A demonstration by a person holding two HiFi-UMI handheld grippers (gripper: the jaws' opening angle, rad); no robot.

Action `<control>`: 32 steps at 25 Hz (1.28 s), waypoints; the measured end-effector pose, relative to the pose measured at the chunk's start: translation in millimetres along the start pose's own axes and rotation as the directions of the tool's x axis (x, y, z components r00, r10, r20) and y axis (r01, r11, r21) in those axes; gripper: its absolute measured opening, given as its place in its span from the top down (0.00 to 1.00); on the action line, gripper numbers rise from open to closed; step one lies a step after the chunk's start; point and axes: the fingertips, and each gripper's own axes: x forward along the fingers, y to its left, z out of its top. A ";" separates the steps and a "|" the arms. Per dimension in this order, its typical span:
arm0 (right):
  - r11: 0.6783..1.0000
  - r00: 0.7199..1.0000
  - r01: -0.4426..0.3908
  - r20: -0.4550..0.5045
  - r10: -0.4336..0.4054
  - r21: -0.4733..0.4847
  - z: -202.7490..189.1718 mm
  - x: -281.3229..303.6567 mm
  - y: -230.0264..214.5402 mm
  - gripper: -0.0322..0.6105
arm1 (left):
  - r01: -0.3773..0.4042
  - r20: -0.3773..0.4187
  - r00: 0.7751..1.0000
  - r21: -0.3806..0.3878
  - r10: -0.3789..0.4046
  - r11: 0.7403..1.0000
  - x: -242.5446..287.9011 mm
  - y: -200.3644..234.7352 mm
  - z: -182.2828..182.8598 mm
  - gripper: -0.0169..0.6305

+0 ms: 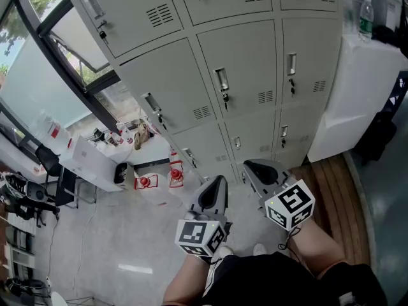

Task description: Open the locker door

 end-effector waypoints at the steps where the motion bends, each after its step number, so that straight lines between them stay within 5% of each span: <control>1: 1.000 1.000 0.000 -0.001 0.000 0.002 -0.1 0.0 -0.3 0.87 | 0.000 0.000 1.000 0.001 0.000 1.000 -0.1 -0.2 0.1 0.95; 32: 1.000 1.000 -0.007 -0.005 0.007 -0.011 15.7 26.8 -35.4 0.87 | -0.039 0.035 0.999 0.023 0.038 0.999 25.5 13.6 14.9 0.95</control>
